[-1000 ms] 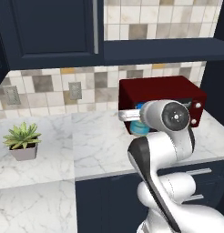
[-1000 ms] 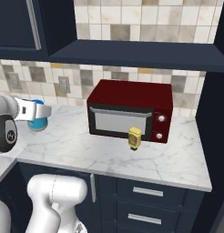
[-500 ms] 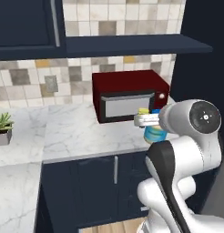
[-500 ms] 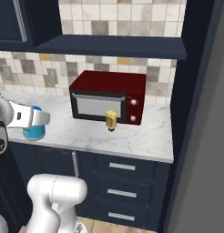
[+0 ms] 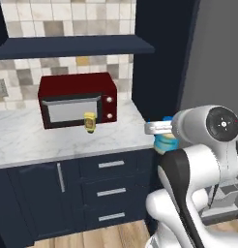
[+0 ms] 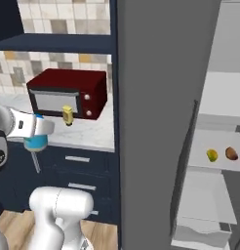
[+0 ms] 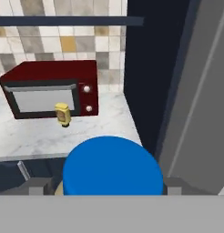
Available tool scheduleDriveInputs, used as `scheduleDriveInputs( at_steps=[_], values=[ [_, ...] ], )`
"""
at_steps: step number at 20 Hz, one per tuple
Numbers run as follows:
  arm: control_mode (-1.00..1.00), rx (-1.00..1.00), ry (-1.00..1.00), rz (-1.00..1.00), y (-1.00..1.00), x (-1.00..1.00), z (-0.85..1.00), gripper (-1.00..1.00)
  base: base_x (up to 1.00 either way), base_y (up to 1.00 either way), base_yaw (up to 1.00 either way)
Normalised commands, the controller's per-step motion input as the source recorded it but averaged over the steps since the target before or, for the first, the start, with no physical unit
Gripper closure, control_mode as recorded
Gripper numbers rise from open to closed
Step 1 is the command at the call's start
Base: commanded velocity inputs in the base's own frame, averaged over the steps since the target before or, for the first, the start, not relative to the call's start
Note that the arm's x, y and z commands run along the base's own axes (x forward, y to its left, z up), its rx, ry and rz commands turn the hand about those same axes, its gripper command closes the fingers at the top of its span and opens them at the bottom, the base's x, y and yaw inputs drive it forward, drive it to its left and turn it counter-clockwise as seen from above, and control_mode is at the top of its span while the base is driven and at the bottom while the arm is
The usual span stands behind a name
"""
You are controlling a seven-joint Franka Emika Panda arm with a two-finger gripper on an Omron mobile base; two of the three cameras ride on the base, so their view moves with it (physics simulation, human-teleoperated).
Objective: Place the mustard and mayonnaise from the counter to the top shelf of the fridge. If the existing items in the fridge are on the top shelf, move them to other shelves.
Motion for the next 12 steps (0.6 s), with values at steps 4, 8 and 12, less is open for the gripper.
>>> scheduleDriveInputs(
  at_steps=[4,8,12],
  values=[
    [1.00,0.00,0.00,0.00,0.00,0.00,0.00,1.00,0.19,-1.00,-0.04],
    [1.00,0.00,0.00,0.00,0.00,0.00,0.00,1.00,0.04,-1.00,-0.01],
    [1.00,0.00,0.00,0.00,0.00,0.00,0.00,1.00,0.20,-1.00,-0.01]
  ],
)
